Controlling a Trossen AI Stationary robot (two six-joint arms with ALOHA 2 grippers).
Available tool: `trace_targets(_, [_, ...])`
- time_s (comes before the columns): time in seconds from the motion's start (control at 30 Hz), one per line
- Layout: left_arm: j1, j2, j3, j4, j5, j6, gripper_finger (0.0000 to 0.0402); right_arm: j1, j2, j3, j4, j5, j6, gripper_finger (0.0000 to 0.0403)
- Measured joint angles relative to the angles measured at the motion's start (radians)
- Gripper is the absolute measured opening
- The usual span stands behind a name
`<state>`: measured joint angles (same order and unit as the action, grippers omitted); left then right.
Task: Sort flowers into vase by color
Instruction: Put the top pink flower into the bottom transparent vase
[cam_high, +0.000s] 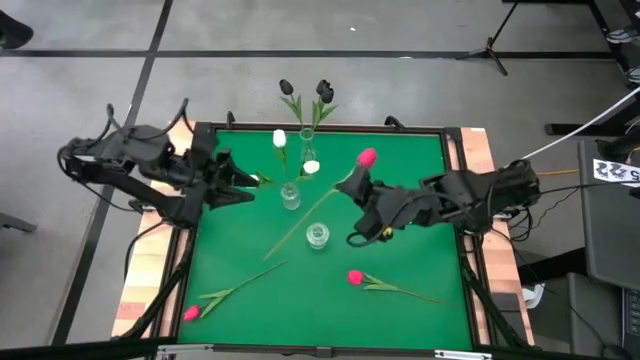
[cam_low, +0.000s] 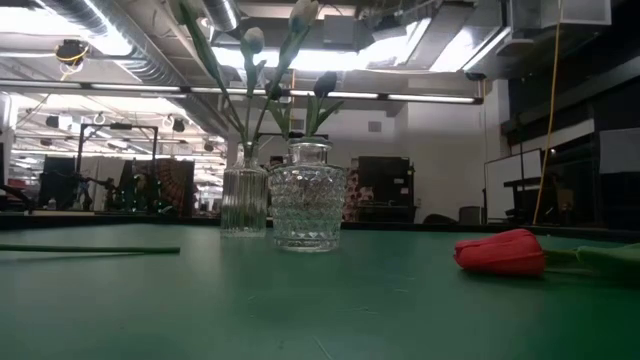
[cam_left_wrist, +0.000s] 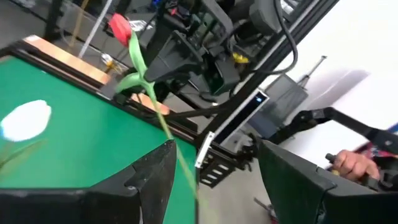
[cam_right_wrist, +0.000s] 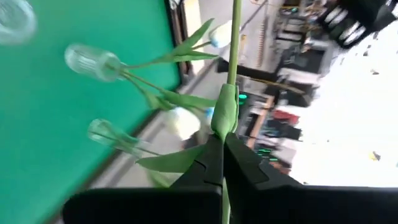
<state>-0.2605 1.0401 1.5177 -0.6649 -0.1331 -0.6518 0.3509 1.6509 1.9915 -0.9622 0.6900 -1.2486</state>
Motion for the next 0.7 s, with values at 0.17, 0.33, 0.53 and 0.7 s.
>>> trace_targets(0.17, [0.069, 0.047, 0.000, 0.020, 0.153, -0.029, 0.0224, 0.016, 0.023, 0.000, 0.108, 0.069, -0.180, 0.0001])
trace_targets(0.33, [0.098, 0.106, 0.000, 0.118, 0.293, -0.029, 0.0224, 0.016, 0.023, 0.000, 0.233, 0.070, -0.232, 0.0001])
trace_targets(0.53, [0.126, 0.172, 0.000, 0.247, 0.418, -0.029, 0.0224, 0.015, 0.022, -0.003, 0.281, 0.070, -0.303, 0.0001])
trace_targets(0.7, [0.165, 0.201, 0.000, 0.271, 0.481, -0.035, 0.0224, 0.015, 0.034, -0.005, 0.284, 0.095, -0.349, 0.0001])
